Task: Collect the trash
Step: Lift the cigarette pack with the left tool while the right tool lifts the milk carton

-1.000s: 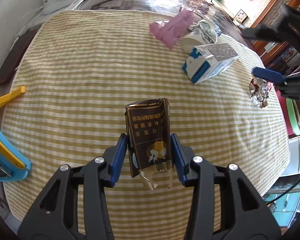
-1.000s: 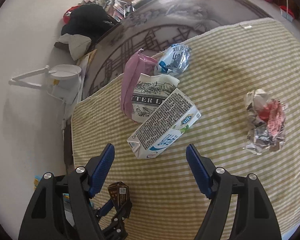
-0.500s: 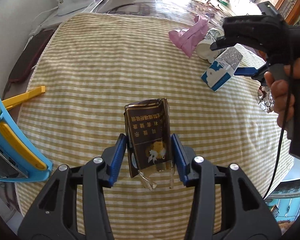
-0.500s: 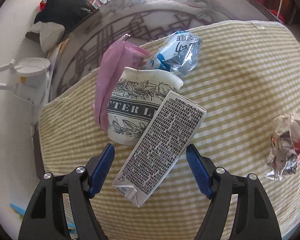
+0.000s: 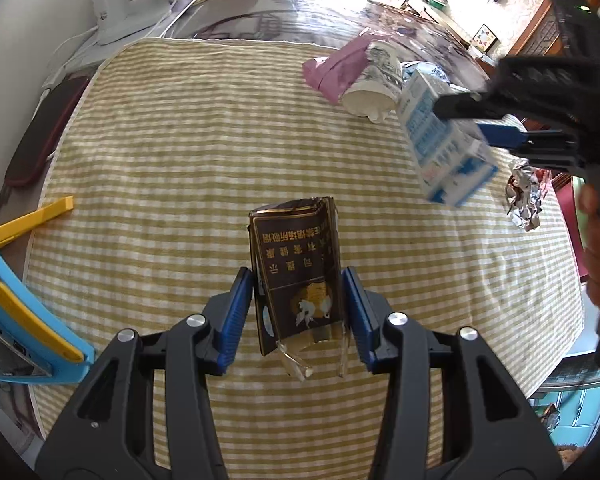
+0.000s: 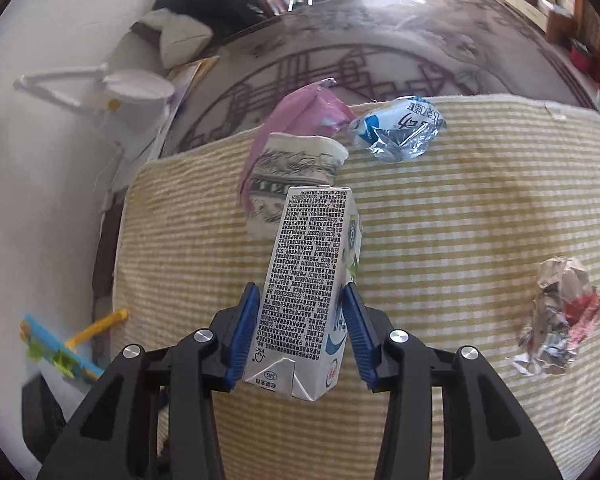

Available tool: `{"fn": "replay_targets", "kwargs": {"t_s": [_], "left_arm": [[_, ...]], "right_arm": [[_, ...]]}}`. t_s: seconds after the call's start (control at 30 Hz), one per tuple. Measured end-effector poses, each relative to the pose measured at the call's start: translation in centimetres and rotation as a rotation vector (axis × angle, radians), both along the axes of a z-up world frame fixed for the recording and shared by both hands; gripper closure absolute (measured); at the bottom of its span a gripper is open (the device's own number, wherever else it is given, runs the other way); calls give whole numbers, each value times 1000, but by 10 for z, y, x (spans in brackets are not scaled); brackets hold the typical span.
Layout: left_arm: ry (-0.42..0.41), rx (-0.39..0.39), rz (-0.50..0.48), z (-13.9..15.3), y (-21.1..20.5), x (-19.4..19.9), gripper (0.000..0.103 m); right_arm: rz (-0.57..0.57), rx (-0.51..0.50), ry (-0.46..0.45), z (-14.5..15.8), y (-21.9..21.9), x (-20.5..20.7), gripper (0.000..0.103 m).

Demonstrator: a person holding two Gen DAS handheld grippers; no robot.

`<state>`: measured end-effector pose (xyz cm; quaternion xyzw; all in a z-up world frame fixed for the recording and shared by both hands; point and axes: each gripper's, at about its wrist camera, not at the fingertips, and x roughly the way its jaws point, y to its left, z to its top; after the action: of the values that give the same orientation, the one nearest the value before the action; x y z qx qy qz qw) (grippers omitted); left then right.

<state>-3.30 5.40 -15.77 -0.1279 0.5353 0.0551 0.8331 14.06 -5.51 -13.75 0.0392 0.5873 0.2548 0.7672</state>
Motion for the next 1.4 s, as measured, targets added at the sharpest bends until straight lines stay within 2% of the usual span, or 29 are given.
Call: {"fn": "replay_targets", "kwargs": {"t_s": [0.17,0.33,0.43,0.47,0.5,0.6,0.7,0.9,1.13,1.4], "left_arm": [[18,0,6,-4,-1,2,58],[37,1,-3,-12,-1,6,58],[50,-6,4,-17,0,4,58],[53,-9,9,-17,0,3,58],[49,-14,16,-17,1,2,58],[4,-18,56,-5,8,-3,59],[-41,-20,82,11,12,-2,59],[-152,-9,92,55,10,8,59],[-238,-7,65,87,-8,16,58],[-263,15,32,101,-31,15,59]], "right_arm": [[60,-128,-37,-5,0,-15,59],[82,-211,-69,-19,5,-19,54],[100,-242,-54,-32,6,-23,56],[98,-236,-49,-34,5,-24,63],[91,-219,-50,-33,1,-26,65],[76,-143,-90,-18,-10,-34,66],[55,-91,-175,10,-22,-45,66],[39,-55,-314,53,-41,-63,66],[11,-6,-379,79,-61,-73,66],[-8,56,-431,100,-81,-85,66]]}}
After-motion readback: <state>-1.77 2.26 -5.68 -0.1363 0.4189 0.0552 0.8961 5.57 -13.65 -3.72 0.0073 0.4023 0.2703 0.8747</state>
